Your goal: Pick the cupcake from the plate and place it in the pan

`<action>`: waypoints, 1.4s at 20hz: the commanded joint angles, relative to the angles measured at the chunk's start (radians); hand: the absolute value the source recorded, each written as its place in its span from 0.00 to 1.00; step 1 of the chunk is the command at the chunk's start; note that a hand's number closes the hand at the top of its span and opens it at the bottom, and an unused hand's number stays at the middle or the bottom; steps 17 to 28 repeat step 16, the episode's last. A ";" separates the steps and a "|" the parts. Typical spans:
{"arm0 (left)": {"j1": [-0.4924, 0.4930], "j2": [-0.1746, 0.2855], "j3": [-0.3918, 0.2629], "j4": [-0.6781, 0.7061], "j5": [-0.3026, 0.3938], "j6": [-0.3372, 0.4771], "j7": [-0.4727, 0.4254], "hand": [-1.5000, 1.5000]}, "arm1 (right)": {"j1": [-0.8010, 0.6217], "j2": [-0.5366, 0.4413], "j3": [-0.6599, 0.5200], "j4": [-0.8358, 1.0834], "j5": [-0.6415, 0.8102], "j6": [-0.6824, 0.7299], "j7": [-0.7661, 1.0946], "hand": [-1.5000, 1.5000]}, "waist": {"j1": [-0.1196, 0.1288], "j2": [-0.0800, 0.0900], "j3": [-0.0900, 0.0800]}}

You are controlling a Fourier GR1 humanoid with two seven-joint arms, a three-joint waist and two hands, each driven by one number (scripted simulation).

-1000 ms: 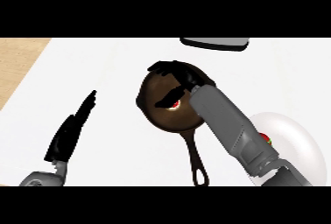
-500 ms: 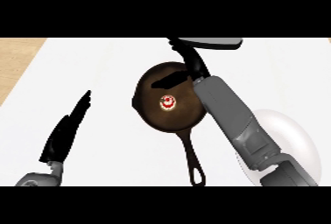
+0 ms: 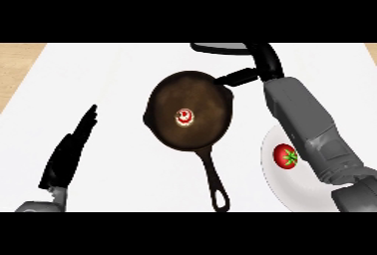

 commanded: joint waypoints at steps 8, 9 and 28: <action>0.021 -0.009 0.008 0.012 0.004 -0.016 -0.050 0.50 | 0.029 -0.259 -0.033 0.106 0.020 0.219 -0.156 0.00 | 0.006 0.006 0.001; 0.024 -0.004 -0.002 0.001 -0.006 -0.018 -0.022 0.50 | 0.038 -0.290 -0.035 0.111 0.019 0.259 -0.168 0.00 | 0.009 0.008 0.002; 0.019 0.000 0.003 -0.064 0.002 -0.026 0.009 0.50 | 0.034 -0.354 -0.041 0.143 0.029 0.344 -0.196 0.00 | 0.031 0.010 0.004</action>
